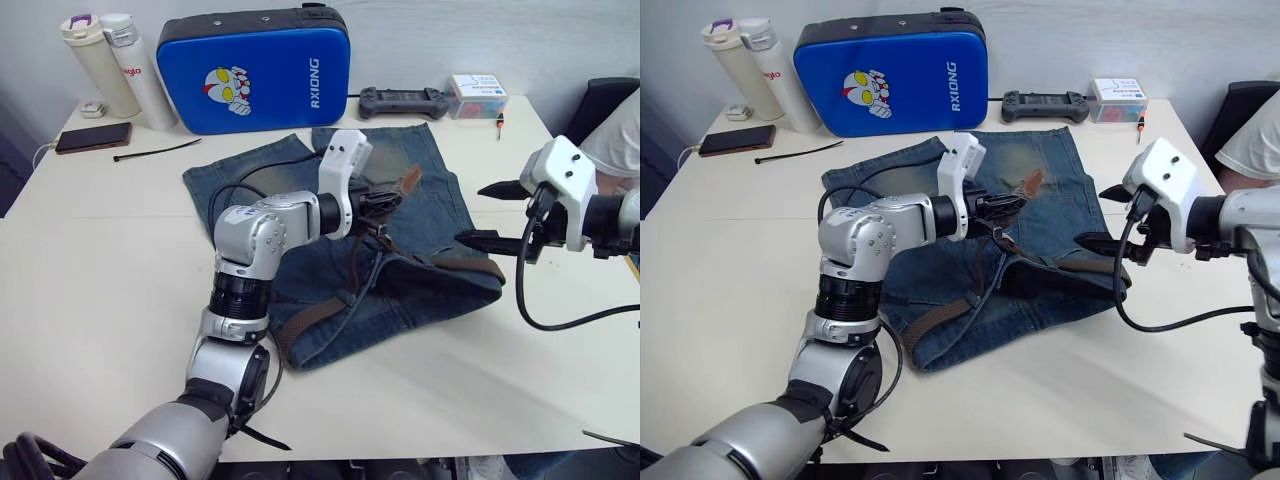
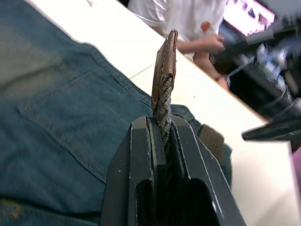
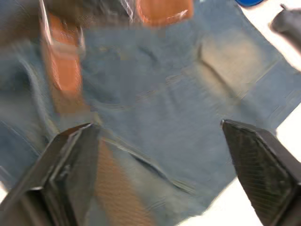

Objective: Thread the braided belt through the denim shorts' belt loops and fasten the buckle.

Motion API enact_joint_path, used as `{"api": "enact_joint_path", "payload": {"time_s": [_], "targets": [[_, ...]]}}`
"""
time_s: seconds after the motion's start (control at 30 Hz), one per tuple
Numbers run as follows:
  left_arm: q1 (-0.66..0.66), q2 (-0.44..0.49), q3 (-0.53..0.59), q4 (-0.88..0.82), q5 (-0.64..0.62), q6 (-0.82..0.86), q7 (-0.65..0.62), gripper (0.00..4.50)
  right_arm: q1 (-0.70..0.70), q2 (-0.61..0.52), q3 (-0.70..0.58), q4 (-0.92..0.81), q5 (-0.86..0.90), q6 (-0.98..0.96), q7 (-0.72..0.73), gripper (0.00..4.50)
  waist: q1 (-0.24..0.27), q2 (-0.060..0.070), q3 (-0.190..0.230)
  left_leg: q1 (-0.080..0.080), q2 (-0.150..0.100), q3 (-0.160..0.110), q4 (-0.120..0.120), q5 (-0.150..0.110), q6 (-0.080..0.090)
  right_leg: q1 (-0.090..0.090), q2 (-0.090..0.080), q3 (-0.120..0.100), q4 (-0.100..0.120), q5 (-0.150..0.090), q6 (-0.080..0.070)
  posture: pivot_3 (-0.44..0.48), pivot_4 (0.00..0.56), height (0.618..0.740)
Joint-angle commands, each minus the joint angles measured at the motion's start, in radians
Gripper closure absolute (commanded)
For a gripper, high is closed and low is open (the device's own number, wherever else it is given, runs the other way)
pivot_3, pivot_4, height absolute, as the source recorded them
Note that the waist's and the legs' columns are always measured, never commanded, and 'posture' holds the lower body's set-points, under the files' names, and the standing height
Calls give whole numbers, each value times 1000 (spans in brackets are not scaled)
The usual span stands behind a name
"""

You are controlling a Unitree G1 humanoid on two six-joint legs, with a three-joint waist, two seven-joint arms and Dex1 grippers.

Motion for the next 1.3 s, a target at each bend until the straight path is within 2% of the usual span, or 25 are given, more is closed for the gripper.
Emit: {"api": "enact_joint_path", "payload": {"time_s": [0.03,0.13,0.27,0.3,0.53,0.73,0.93,1.07,1.3], "targets": [[-5,-69,102,-63,-82,71,74,4500,-18,58,-14,-3,95,88,-47,940,2,0,0,0,0,0,0,0,0,0,0,0,0,0,0,0,150,740],[-6,-124,173,-70,-116,96,138,4500,-30,103,12,26,122,118,-83,2431,2,0,0,0,0,0,0,0,0,0,0,0,0,0,0,0,150,740],[-6,-143,184,-83,-137,95,186,4500,-67,192,43,83,166,152,-122,4314,0,0,0,0,0,0,0,0,0,0,0,0,0,0,0,0,150,740],[-7,-144,186,-84,-143,95,195,4500,-73,205,42,87,182,159,-124,4426,0,0,0,0,0,0,0,0,0,0,0,0,0,0,0,0,150,740],[0,-144,182,-91,-188,89,234,4500,5,247,131,-1,250,186,-123,4426,2,0,0,0,0,0,0,0,0,0,0,-1,0,0,0,0,150,740],[-8,-115,164,-97,-242,146,218,4500,134,89,364,-7,41,-63,-49,4426,3,0,0,0,-1,0,0,0,0,0,0,-1,-1,0,1,0,150,740],[0,-56,177,-125,-276,219,208,4500,142,15,452,57,-108,-238,-29,4426,-2,0,0,2,0,1,0,0,-2,0,0,0,-2,0,1,0,150,740],[38,-54,246,-168,-292,284,241,4500,124,12,375,49,-38,-234,-3,4426,0,0,0,2,0,0,0,0,-2,1,0,0,-2,0,1,0,150,740],[113,-113,366,-248,-287,296,347,4500,106,-22,206,-25,163,-86,60,4426,2,-1,0,1,0,0,1,0,-2,1,0,0,-2,0,1,0,150,740]]}}
